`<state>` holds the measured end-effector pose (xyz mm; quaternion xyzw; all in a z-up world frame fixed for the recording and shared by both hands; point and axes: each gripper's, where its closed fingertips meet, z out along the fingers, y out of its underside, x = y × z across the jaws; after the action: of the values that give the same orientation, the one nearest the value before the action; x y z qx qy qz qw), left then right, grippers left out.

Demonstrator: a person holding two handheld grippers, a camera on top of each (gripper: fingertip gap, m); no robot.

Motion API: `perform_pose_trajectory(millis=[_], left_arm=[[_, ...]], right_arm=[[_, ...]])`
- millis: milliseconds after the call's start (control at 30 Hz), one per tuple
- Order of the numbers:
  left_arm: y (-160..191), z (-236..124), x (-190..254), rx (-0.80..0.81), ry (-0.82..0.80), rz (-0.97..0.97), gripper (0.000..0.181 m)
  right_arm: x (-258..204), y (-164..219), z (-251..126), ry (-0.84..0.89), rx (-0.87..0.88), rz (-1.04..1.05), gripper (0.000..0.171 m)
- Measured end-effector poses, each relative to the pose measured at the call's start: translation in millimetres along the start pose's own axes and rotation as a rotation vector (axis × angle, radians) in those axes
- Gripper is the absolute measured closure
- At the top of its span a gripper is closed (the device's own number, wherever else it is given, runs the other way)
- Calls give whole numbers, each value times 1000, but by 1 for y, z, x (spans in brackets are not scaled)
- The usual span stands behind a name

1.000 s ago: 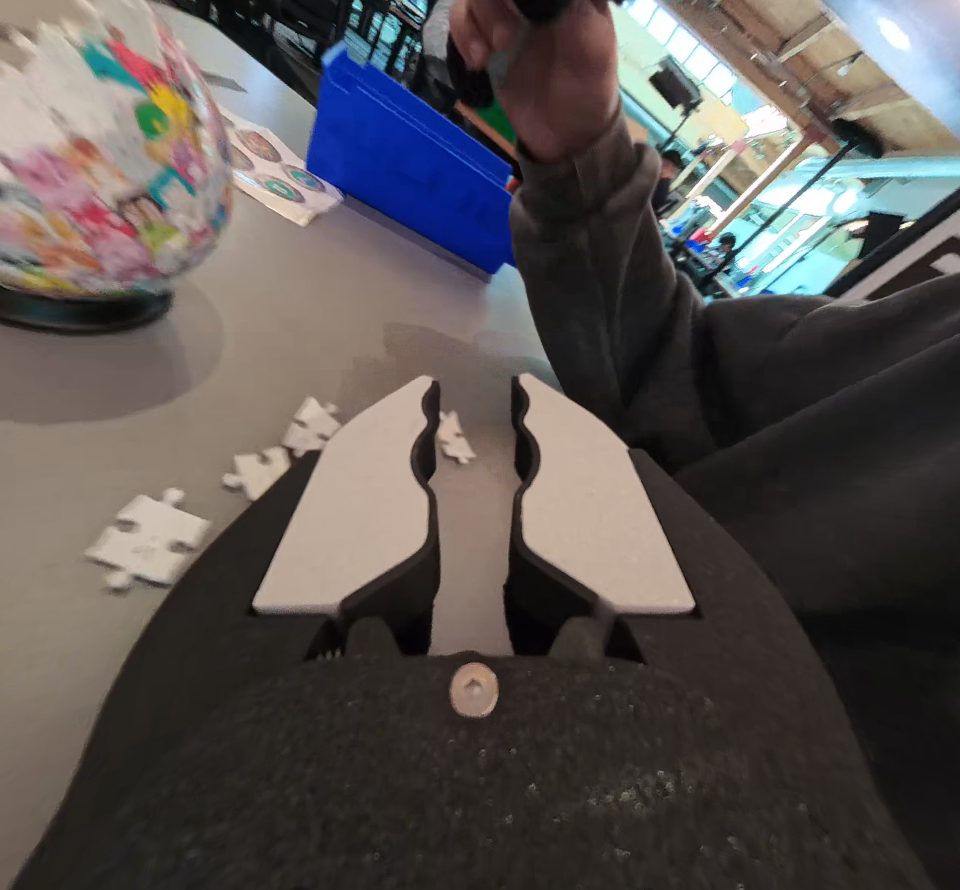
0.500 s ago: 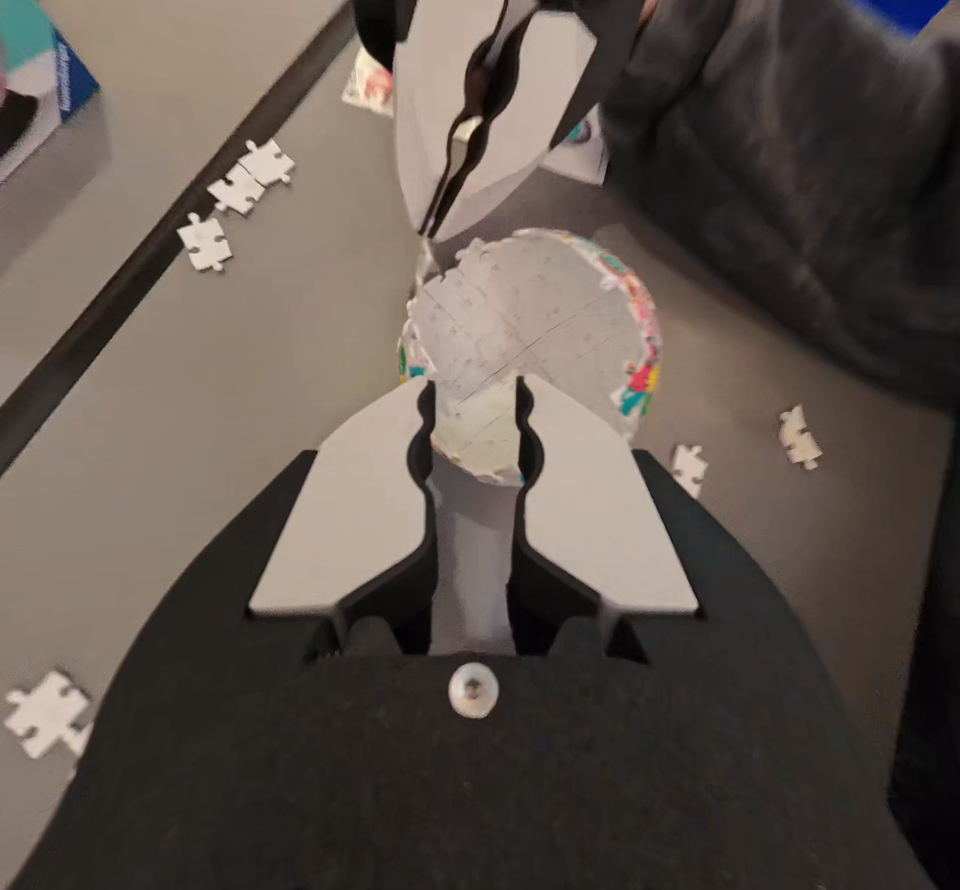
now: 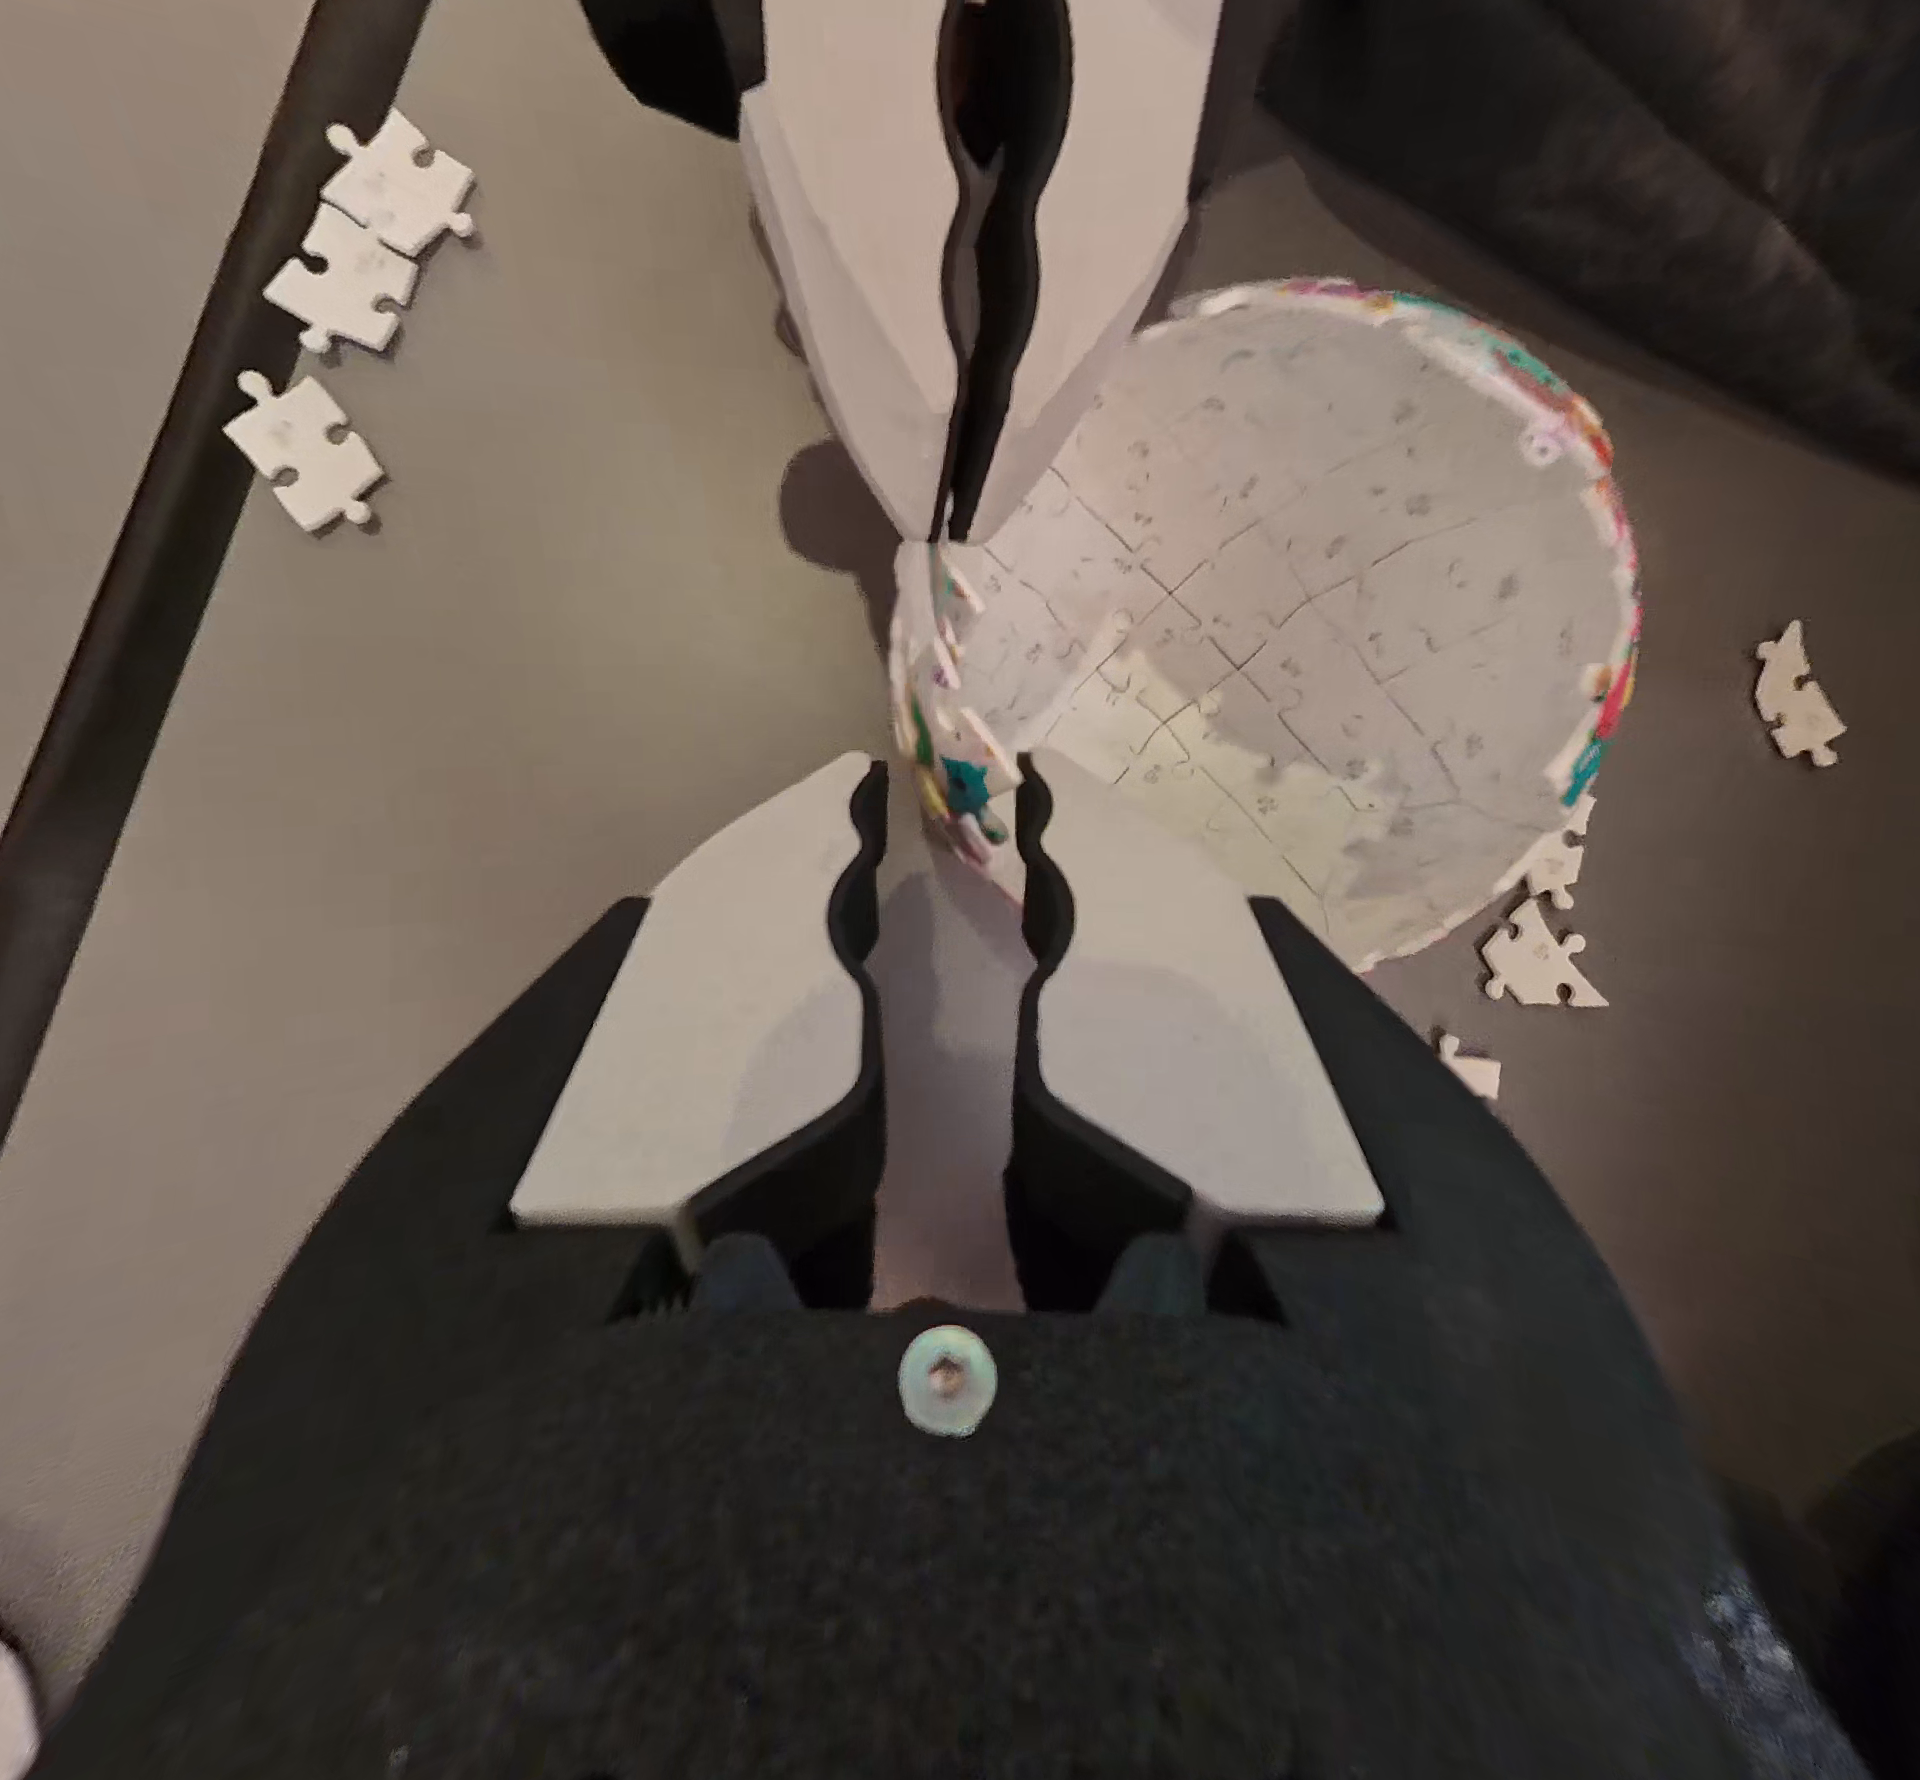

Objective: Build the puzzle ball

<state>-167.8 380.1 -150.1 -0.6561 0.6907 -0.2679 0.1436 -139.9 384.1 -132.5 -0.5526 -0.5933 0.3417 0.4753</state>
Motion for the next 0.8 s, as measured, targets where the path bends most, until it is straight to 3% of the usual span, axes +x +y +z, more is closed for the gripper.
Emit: perform_pose_trajectory(millis=[300, 533, 800], left_arm=[[1, 2, 2, 31, 55, 46, 170], [0, 1, 0, -23, -92, 114, 172], [1, 2, -2, -103, -310, 196, 174]], right_arm=[[3, 6, 2, 43, 24, 26, 170], [0, -3, -3, 37, 29, 12, 169], [8, -22, -36, 117, 97, 7, 169]])
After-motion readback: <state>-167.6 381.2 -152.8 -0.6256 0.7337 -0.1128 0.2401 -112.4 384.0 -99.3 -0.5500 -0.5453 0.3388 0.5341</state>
